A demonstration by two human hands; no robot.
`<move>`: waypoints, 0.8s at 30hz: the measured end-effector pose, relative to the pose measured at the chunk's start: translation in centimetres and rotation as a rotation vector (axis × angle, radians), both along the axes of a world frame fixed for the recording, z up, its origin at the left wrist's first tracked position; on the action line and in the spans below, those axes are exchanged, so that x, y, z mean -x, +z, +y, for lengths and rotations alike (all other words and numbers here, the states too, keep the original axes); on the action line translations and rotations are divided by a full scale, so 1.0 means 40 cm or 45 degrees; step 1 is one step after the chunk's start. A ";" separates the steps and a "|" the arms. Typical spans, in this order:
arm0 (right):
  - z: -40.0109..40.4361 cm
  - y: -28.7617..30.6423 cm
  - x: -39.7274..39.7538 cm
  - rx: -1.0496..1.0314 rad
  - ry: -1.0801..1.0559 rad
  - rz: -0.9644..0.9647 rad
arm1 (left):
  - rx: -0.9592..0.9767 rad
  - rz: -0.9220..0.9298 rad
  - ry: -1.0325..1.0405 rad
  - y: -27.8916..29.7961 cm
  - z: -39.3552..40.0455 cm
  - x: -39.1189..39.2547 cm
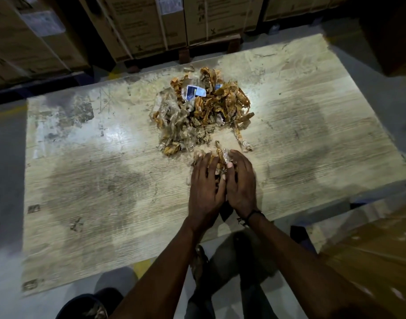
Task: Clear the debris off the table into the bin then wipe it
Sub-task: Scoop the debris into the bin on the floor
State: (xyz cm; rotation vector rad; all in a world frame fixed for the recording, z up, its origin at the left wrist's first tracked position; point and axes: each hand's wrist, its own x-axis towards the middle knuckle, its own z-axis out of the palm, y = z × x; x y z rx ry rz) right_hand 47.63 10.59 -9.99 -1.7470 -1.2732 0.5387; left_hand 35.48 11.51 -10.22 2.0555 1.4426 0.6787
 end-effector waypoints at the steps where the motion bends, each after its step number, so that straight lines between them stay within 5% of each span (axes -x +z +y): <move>1: 0.000 0.004 -0.003 -0.026 -0.007 -0.009 | -0.004 -0.009 0.020 0.004 -0.002 0.001; 11: -0.019 -0.001 0.001 -0.004 -0.023 0.104 | -0.082 0.215 0.039 0.027 0.038 0.042; 17: 0.016 0.001 0.027 -0.014 -0.014 0.153 | 0.022 -0.048 0.022 -0.012 0.035 0.008; 24: 0.046 -0.003 0.050 -0.048 -0.087 0.348 | 0.154 -0.480 0.289 0.007 0.032 -0.055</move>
